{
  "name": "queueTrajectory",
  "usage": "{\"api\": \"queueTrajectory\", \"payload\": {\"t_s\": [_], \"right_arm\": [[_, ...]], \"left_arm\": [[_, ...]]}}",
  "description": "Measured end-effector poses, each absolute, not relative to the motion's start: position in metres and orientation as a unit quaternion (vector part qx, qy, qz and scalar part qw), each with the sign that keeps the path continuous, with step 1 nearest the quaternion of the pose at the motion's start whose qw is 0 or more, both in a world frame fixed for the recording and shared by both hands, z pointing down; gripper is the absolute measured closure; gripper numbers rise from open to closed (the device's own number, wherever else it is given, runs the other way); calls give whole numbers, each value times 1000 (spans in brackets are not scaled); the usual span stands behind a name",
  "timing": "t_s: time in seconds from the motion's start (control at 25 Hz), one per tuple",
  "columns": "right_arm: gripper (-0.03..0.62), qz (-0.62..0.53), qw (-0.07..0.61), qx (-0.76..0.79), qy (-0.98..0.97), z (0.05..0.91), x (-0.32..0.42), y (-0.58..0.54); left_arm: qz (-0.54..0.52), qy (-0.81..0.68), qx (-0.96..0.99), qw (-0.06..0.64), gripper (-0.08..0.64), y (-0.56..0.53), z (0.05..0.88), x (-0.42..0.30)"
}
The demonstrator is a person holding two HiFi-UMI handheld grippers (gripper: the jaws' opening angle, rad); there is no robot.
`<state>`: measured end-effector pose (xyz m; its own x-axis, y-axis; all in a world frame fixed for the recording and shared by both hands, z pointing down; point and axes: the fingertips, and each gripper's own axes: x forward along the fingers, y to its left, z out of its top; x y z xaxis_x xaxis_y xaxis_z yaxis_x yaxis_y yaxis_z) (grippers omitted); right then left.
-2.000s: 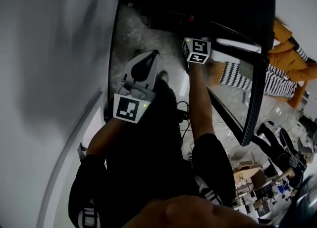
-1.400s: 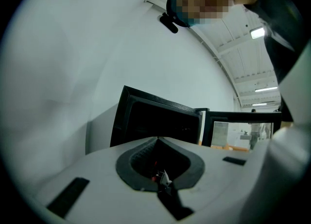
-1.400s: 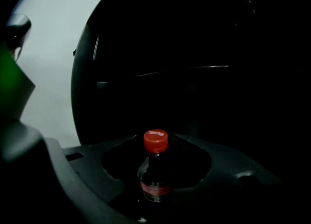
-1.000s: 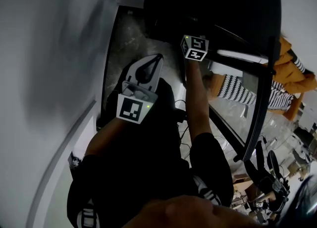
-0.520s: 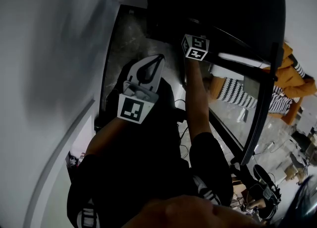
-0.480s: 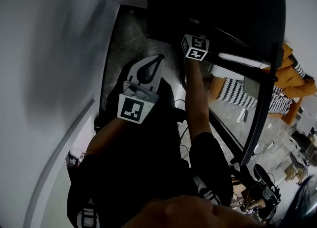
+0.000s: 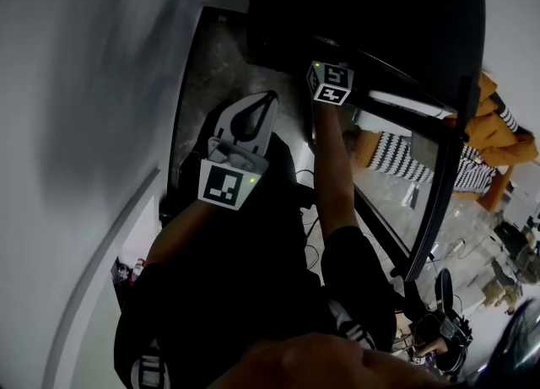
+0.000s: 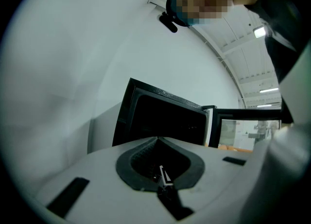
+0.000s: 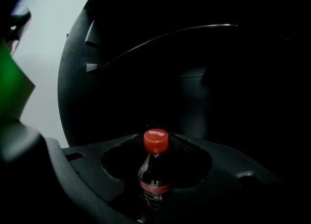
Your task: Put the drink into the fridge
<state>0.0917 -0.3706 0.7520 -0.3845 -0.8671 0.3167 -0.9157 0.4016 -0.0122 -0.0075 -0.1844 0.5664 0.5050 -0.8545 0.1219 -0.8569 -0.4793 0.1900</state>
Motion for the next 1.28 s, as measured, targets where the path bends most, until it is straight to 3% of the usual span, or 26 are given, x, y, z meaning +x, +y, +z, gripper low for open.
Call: {"api": "queueTrajectory", "payload": {"t_s": [0.24,0.64,1.28], "right_arm": [[445,101,137,542,-823,757,96,-371],[374,105,145,543,-820,753,99,-369],[370,148,150,552,-807,710,106,-328]], "left_arm": [[7,-496,860,116,555,-185,565,-5],[11,-497,858,130,555,-186,556,-9],[5,-507,850,144,555,-166,503,-2]]}}
